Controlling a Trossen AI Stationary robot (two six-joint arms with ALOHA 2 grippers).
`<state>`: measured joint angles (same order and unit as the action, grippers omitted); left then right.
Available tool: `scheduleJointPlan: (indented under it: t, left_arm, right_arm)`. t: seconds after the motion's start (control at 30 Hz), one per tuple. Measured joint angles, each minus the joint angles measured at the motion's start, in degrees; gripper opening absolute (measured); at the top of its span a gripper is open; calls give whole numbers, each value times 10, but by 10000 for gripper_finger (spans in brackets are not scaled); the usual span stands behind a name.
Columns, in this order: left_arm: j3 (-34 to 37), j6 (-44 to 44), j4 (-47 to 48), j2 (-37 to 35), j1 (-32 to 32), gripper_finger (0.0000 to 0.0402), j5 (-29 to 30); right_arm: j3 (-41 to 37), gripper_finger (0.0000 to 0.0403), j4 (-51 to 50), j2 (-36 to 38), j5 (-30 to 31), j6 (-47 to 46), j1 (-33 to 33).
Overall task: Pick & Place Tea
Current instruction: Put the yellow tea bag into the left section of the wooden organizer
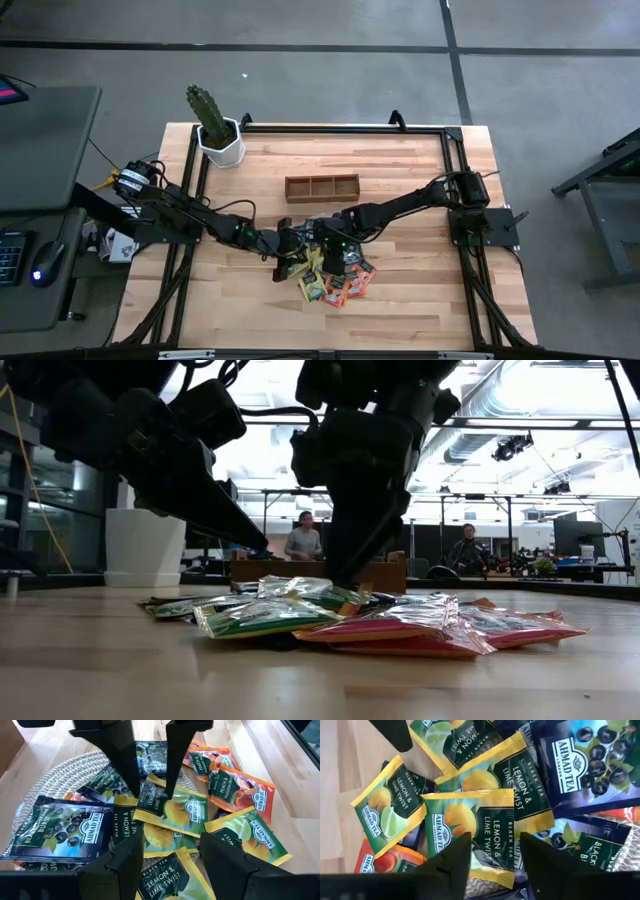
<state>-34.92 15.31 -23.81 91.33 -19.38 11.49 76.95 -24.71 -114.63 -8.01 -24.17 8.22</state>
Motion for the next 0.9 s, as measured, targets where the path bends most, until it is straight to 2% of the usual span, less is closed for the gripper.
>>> scheduleJointPlan:
  t: [0.27, 0.57, 0.9]
  left_arm:
    - [0, 0, 0, 0, 0, 192, 0]
    - [0, 0, 0, 0, 0, 192, 1]
    - [0, 0, -4, 0, 0, 192, -5]
  right_arm:
    - [0, 11, 3, 0, -36, 14, 0]
    - [0, 2, 20, 12, -39, 8, 1]
    - [4, 1, 14, 74, 25, 14, -1]
